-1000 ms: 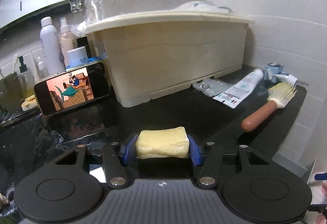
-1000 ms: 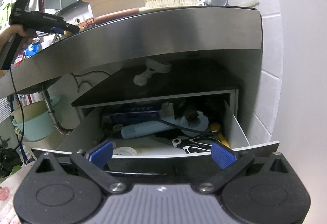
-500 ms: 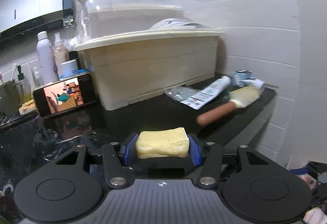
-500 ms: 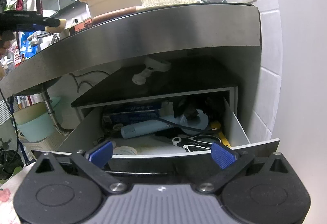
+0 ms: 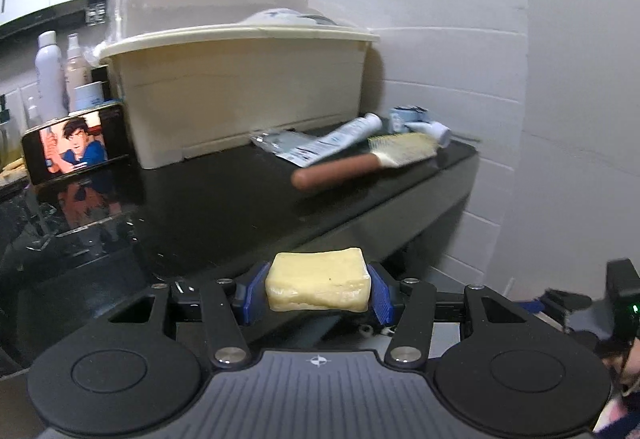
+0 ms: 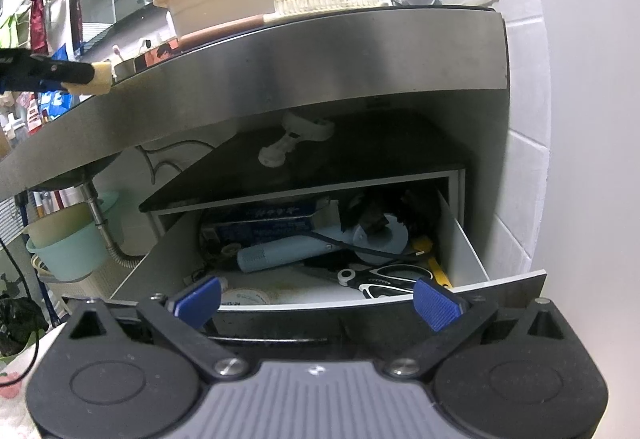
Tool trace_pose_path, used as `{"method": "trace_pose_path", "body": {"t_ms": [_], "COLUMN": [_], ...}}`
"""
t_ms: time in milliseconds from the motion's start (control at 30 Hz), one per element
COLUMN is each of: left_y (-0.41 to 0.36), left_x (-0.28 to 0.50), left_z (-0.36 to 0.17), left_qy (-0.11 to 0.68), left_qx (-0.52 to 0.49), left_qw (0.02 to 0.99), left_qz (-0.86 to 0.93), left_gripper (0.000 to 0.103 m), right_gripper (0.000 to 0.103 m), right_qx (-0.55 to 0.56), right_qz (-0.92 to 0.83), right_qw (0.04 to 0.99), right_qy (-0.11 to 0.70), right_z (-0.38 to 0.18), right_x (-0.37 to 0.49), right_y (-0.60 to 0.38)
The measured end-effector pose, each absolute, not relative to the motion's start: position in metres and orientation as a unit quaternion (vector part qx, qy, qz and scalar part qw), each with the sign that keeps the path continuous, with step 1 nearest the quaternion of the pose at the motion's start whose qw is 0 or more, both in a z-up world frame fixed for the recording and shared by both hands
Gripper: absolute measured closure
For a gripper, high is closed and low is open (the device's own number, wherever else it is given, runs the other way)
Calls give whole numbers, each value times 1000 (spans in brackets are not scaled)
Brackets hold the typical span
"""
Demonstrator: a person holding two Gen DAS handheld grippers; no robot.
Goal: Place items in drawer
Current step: 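Carry the yellow sponge with the left gripper down into the open drawer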
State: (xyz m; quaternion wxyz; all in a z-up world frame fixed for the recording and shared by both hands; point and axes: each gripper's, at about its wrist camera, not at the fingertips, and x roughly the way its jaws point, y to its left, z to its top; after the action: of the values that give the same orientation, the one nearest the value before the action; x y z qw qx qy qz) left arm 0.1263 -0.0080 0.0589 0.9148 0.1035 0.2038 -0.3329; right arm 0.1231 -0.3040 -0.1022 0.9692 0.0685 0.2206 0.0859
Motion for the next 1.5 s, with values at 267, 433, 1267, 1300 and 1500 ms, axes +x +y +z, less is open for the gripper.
{"method": "trace_pose_path", "body": {"t_ms": [267, 433, 1267, 1300, 1500], "left_y": [-27, -40, -141, -147, -177], "left_x": [125, 138, 218, 222, 234], "left_z": [30, 3, -126, -128, -135], "left_qy": [242, 272, 379, 381, 386], "left_qx": [119, 125, 205, 207, 243], "left_qw": [896, 886, 833, 831, 814], "left_qz": [-352, -355, -347, -347, -361], "left_gripper": [51, 51, 52, 52, 52], "right_gripper": [0, 0, 0, 0, 0], "right_qx": [76, 82, 93, 93, 92], "right_qz": [87, 86, 89, 88, 89], "right_qw": [969, 969, 968, 968, 969], "right_qy": [220, 218, 214, 214, 213], "right_z": [-102, -103, -104, -104, -103], "right_x": [123, 123, 123, 123, 123], "right_y": [-306, -308, -312, -312, -311]}}
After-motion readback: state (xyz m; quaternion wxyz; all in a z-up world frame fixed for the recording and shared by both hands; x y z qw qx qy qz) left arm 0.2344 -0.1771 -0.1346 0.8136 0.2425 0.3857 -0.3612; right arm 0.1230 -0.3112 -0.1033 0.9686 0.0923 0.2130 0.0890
